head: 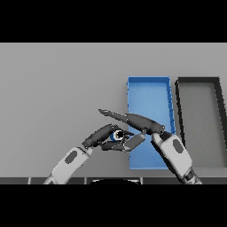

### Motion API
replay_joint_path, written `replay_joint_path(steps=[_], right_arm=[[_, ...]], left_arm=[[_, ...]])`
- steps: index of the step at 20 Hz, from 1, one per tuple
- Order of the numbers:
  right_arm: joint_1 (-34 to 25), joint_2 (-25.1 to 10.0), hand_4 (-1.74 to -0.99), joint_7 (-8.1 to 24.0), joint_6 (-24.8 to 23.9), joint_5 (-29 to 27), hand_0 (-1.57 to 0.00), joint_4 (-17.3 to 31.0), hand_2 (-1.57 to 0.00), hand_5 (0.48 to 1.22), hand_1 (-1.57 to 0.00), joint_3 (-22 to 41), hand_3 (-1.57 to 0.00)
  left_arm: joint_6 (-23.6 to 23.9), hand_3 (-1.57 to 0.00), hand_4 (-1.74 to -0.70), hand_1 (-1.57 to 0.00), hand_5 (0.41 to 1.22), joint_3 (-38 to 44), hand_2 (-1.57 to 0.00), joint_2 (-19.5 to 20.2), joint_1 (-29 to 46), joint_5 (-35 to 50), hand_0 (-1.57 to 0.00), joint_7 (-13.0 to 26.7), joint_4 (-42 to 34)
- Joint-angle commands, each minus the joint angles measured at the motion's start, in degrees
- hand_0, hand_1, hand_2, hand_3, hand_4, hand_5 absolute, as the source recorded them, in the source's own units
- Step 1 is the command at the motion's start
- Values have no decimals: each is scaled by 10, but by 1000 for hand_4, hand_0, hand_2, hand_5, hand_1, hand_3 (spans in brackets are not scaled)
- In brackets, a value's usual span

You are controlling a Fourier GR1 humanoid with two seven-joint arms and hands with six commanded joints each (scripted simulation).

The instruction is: Pick up the blue pipe and place it into the blue bin.

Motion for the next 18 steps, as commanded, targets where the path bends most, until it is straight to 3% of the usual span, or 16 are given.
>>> replay_joint_path(steps=[1, 2, 3, 4, 5, 6, 7, 9, 10, 11, 14, 15, 17, 18], right_arm=[[-14, 7, -1222, 0, 2, -2, 1, 11, -29, 506, -12, 0, -2], [-31, 13, -1245, 11, 2, -11, -53, 18, -102, 506, -84, 3, -46], [-41, 22, -1294, 15, 8, -4, -181, 31, -237, 509, -225, 10, -161], [-46, 25, -1335, 18, 15, -5, -345, 33, -379, 507, -375, 16, -296], [-57, 29, -1362, 26, 16, -5, -527, 37, -531, 508, -534, 19, -440], [-58, 30, -1430, 10, 23, 0, -718, 44, -739, 522, -699, 22, -635], [-63, 33, -1486, 0, 24, -13, -888, 47, -905, 550, -873, 24, -768], [-65, 33, -1562, 7, 29, -53, -1134, 54, -1145, 666, -1124, 32, -957], [-64, 34, -1526, 8, 18, -66, -1221, 52, -1230, 728, -1214, 38, -1080], [-53, 31, -1495, -12, 18, -71, -1291, 56, -1298, 826, -1285, 43, -1178], [-65, 18, -1441, -60, 9, -52, -1428, 54, -1431, 1019, -1425, 48, -1370], [-66, 12, -1447, -82, 10, -33, -1456, 52, -1459, 1059, -1454, 55, -1410], [-73, 2, -1465, -69, 1, -37, -1498, 49, -1500, 1118, -1496, 65, -1468], [-67, 2, -1470, -78, -8, -42, -1512, 47, -1514, 1138, -1511, 69, -1489]], left_arm=[[-5, -1535, -1737, -1571, 1221, 5, -1571, 3, 0, 11, -1571, 7, -3], [-12, -1484, -1736, -1571, 1221, 6, -1571, 4, 4, 22, -1571, 9, -8], [-9, -1288, -1737, -1326, 1221, 4, -1320, 9, -2, 2, -1394, 5, -2], [-15, -1030, -1682, -1078, 1221, -6, -1063, 26, -9, -20, -1182, 44, 0], [-24, -824, -1552, -878, 1221, -12, -850, 31, -17, -26, -991, 83, -4], [-20, -659, -1480, -706, 1221, -11, -680, 24, -16, -35, -818, 107, -5], [-18, -583, -1533, -706, 1221, -3, -686, 18, -12, -36, -776, 98, -11], [-9, -939, -1607, -1017, 1221, 7, -969, 4, -8, -38, -1063, 82, -2], [-9, -1065, -1634, -1128, 1221, 9, -1051, -4, -5, -32, -1164, 81, -4], [-14, -1166, -1655, -1217, 1221, 15, -1115, -9, 4, -22, -1246, 76, -1], [-23, -1364, -1697, -1390, 1221, 29, -1310, -23, 9, -7, -1404, 45, -1], [-24, -1405, -1706, -1426, 1221, 28, -1348, -23, 10, -8, -1438, 54, -3], [-28, -1465, -1719, -1478, 1221, 32, -1390, -22, 15, -6, -1486, 37, 2], [-25, -1486, -1723, -1497, 1221, 31, -1401, -24, 17, -9, -1503, 43, 0]])
